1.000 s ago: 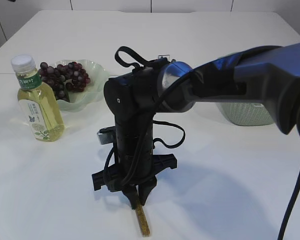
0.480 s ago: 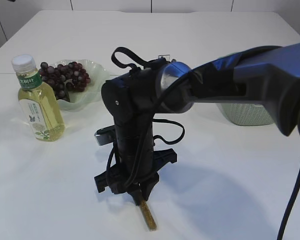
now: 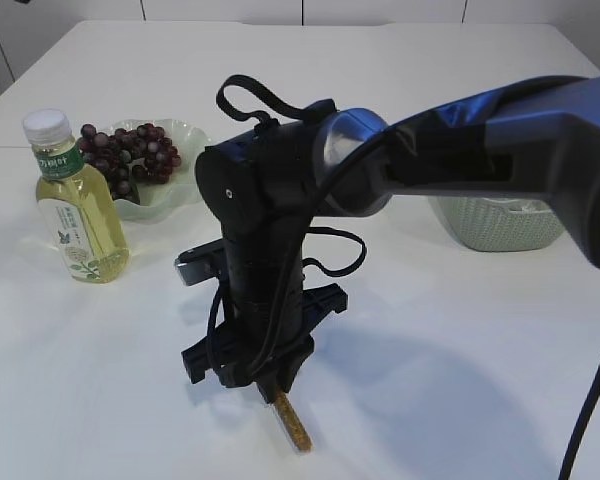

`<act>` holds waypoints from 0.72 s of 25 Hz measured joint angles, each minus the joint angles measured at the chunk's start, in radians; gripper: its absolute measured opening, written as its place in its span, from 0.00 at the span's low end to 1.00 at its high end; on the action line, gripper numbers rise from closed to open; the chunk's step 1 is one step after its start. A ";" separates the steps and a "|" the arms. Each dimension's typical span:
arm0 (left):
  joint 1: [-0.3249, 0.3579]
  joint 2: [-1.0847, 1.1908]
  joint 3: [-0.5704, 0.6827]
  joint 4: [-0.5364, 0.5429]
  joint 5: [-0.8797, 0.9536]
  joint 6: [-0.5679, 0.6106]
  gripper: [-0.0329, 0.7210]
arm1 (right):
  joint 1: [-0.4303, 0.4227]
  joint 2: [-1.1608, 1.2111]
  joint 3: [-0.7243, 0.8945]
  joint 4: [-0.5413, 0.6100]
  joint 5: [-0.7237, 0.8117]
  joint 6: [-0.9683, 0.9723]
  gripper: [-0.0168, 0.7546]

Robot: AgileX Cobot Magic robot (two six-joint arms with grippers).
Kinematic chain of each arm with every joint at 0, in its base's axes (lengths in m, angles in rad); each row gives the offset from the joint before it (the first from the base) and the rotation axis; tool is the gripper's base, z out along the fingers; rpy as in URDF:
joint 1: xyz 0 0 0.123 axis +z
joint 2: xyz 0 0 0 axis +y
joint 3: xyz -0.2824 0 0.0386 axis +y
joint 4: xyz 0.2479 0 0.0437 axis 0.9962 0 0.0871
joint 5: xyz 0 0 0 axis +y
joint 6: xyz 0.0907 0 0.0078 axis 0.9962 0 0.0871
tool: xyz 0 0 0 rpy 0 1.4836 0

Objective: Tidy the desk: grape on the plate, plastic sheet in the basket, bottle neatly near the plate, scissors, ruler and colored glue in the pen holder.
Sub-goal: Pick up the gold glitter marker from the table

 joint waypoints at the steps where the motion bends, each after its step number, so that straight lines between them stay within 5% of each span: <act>1: 0.000 0.000 0.000 0.000 0.000 0.000 0.37 | 0.000 0.000 0.000 0.008 0.001 -0.011 0.20; 18: 0.000 0.000 0.000 0.001 0.000 0.000 0.37 | 0.000 -0.006 0.000 0.025 0.000 -0.031 0.20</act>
